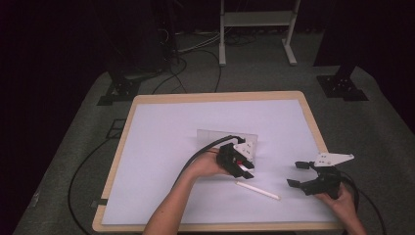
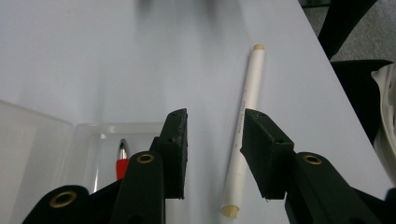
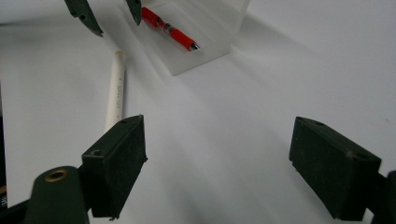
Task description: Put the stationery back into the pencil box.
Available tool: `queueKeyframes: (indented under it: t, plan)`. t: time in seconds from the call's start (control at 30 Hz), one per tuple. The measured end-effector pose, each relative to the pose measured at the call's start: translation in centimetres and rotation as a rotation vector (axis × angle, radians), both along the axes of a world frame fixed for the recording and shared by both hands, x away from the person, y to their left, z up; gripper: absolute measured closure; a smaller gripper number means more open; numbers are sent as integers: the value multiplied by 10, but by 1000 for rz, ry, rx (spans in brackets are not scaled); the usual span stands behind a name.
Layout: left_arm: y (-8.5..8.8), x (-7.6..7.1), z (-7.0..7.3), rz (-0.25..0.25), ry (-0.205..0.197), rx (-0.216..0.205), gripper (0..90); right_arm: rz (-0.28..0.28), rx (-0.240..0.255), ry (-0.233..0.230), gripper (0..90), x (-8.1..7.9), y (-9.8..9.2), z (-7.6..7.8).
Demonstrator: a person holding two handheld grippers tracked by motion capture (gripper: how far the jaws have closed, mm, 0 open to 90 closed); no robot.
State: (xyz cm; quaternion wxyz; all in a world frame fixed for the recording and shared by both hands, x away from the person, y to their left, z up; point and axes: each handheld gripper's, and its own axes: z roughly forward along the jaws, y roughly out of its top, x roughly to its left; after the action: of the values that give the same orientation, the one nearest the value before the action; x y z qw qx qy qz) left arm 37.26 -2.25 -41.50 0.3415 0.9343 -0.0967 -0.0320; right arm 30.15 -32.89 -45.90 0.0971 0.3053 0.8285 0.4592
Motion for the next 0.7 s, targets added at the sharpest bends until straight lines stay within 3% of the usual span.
queueKeyframes:
  t: [0.4, 0.7]
  plan:
    - [-7, -11, -17, -26, 37, 11, 587, -1, -1, 2, 178, 0, 0, 0]
    - [-12, -17, -20, -49, 36, 19, 593, 1, -2, -1, 177, 0, 0, 0]
